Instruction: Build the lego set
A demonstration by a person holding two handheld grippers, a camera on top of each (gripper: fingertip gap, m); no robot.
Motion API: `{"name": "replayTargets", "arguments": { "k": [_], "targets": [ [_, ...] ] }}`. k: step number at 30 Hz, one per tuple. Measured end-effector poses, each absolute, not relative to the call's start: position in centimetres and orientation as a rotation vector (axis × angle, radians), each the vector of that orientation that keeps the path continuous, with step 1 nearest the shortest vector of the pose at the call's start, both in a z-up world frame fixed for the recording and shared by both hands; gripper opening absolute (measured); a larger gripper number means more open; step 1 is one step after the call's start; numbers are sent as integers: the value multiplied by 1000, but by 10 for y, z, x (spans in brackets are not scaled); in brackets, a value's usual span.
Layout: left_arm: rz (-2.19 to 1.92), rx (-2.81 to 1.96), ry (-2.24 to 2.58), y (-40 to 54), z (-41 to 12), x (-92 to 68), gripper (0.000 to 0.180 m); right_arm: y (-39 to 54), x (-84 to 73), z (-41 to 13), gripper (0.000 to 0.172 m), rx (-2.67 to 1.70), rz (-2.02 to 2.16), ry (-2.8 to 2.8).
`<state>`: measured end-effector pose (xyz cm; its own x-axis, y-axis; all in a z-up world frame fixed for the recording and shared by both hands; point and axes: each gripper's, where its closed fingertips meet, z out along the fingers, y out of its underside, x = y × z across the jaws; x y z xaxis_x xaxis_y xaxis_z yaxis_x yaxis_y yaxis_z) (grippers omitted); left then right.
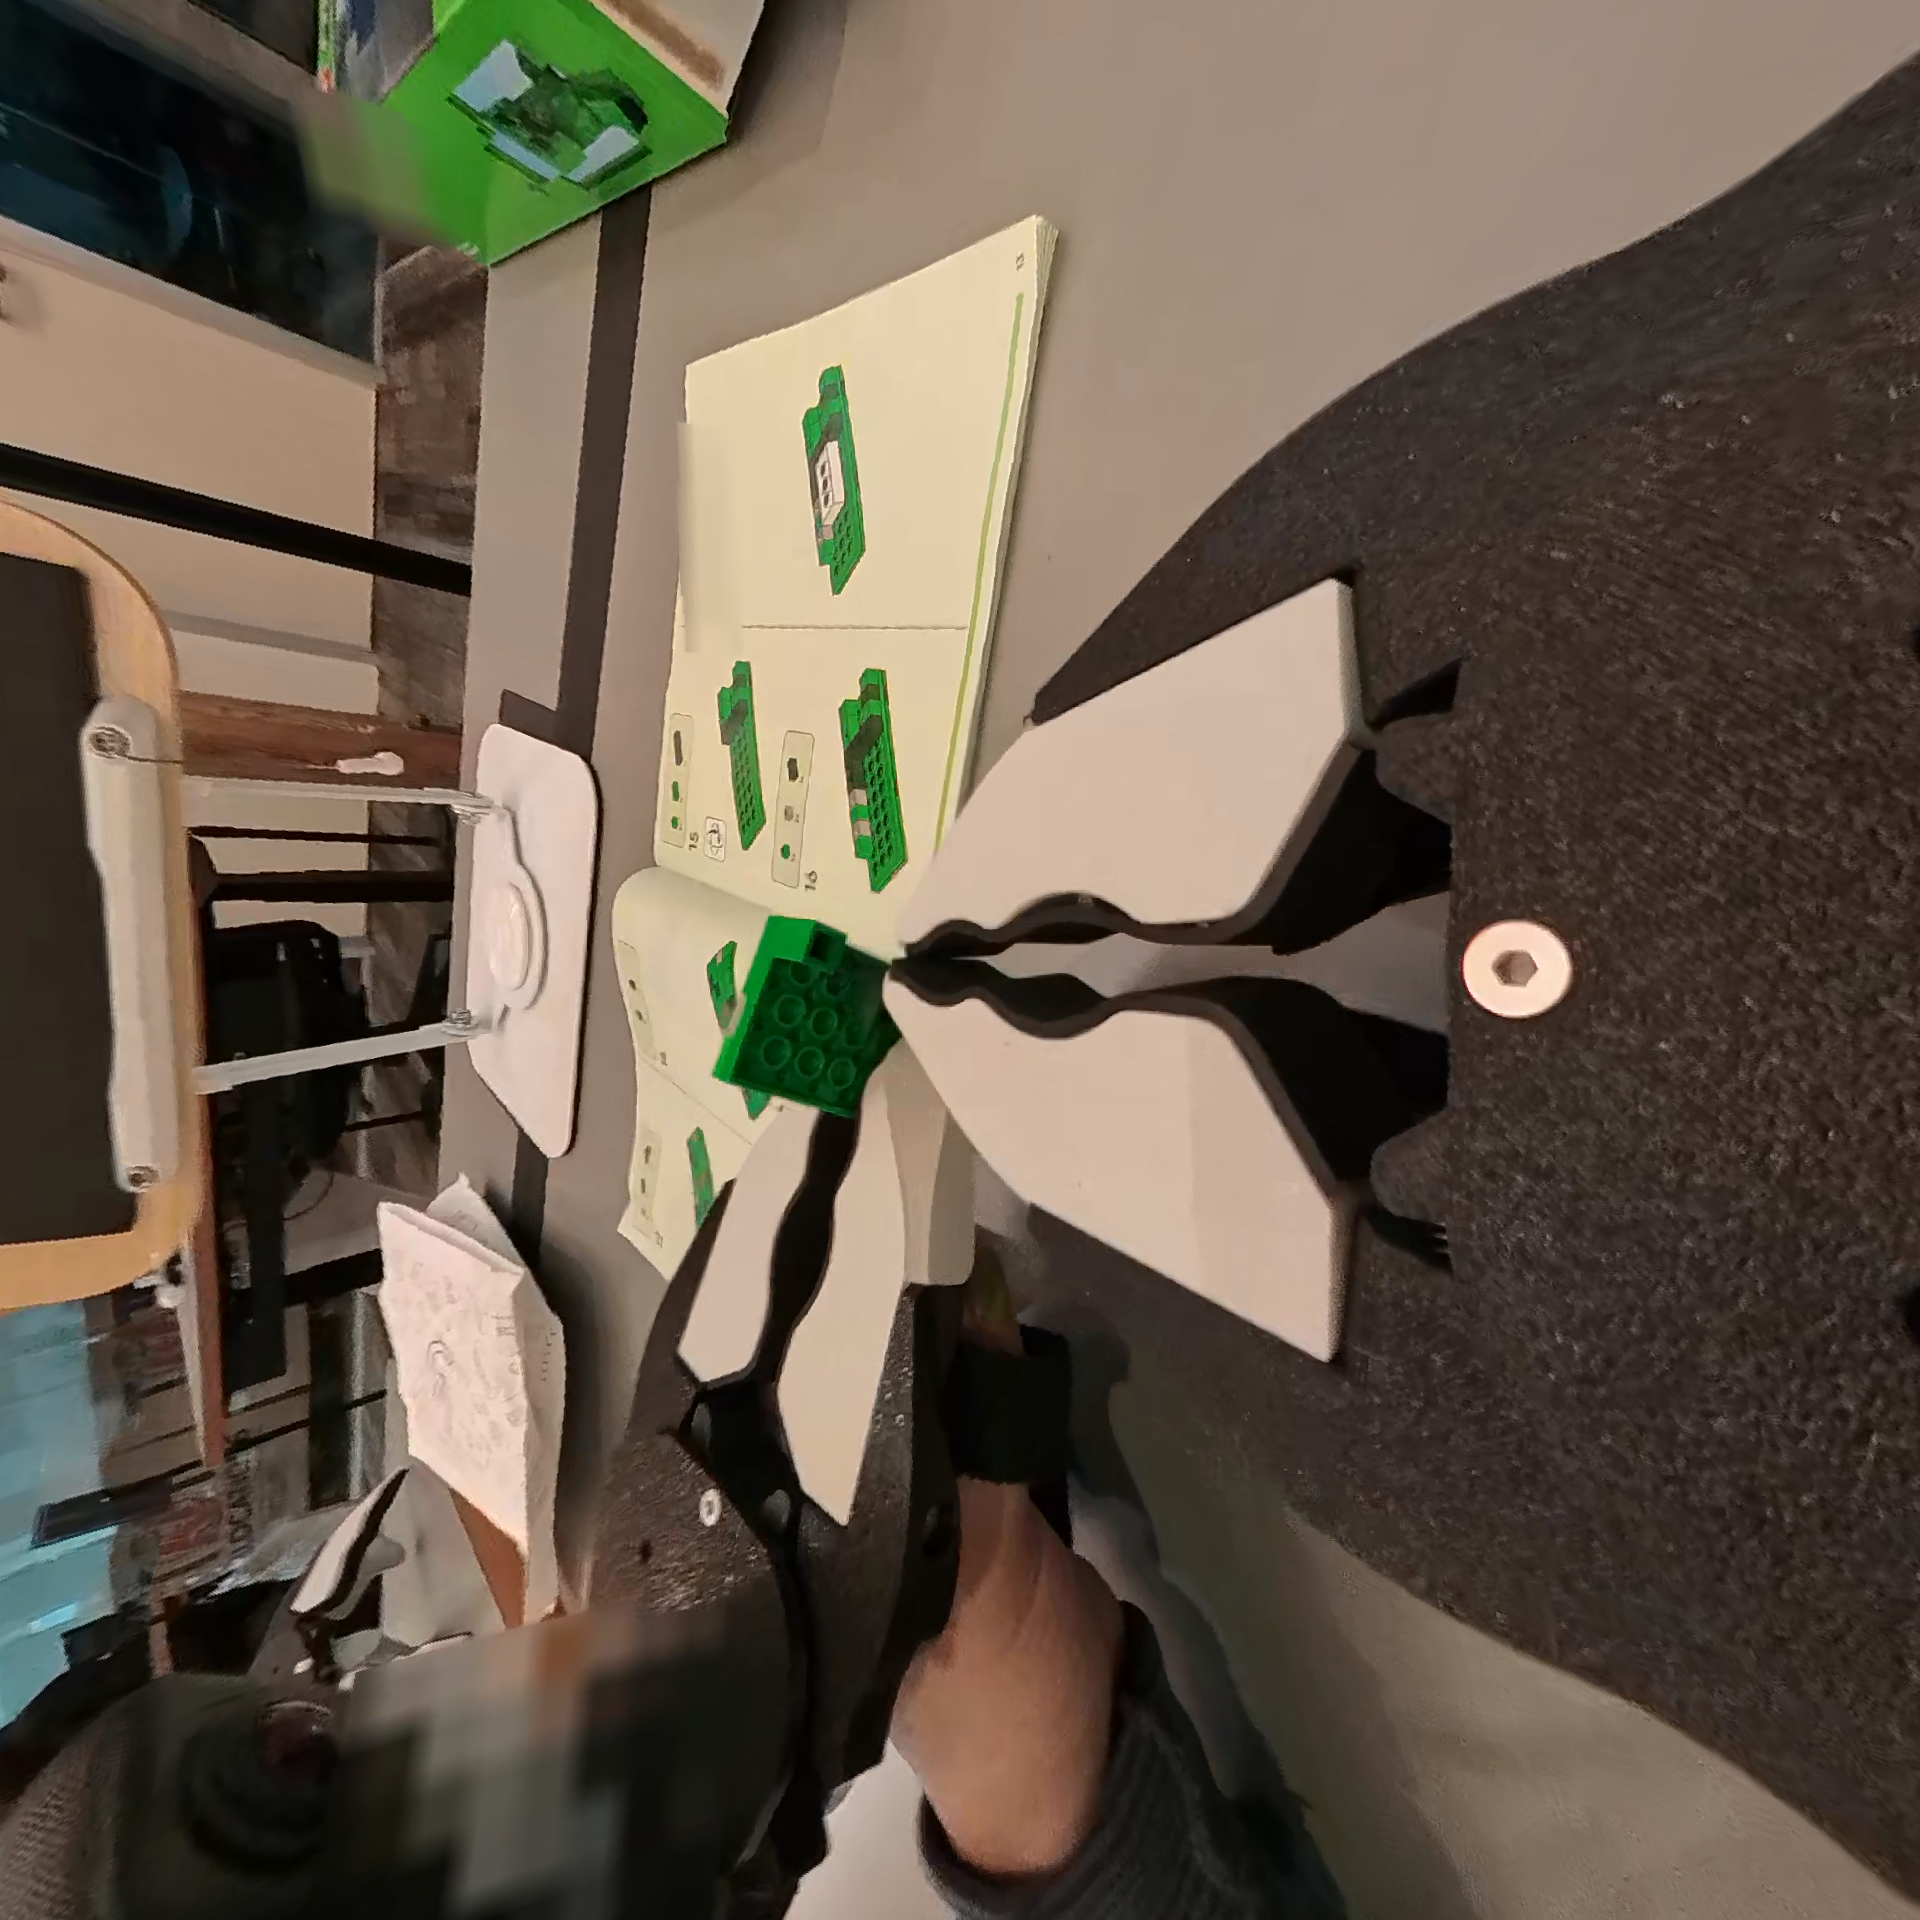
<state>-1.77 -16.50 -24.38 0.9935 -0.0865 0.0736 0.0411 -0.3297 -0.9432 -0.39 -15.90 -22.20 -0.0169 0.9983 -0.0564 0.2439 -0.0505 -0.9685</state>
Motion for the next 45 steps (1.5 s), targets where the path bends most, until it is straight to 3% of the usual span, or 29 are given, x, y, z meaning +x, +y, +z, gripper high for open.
{"name": "replayTargets", "arguments": {
  "k": [10, 14, 16, 20, 25, 28, 31, 35, 41, 45],
  "targets": [
    [-233, -1916, -29, -169, -246, -23, 6, -136, 25, -255, 0, -1466, 817, -1706],
    [-281, -1884, 7, -170, -241, -15, 6, -149, 23, -245, 2, -1368, 970, -1674],
    [-377, -1850, 67, -171, -236, -3, 6, -164, 19, -227, 30, -1255, 1138, -1631],
    [-569, -1826, 241, -182, -231, 27, 5, -184, 25, -206, 50, -1125, 1379, -1662],
    [-736, -1827, 412, -196, -233, 55, 6, -202, 38, -213, 22, -1174, 1576, -1858],
    [-753, -1800, 406, -194, -229, 58, 8, -200, 39, -209, 18, -1219, 1684, -1802],
    [-635, -1767, 328, -183, -223, 46, 54, -183, 33, -203, 19, -1303, 1727, -1614],
    [-279, -1714, 247, -171, -211, 19, 77, -148, 28, -185, 18, -1440, 1831, -1203],
    [69, -1775, 255, -155, -218, 22, 89, -122, 28, -171, 18, -1508, 1859, -801],
    [258, -1798, 275, -149, -224, 23, 76, -128, 26, -169, 18, -1516, 1886, -738]
  ]
}}
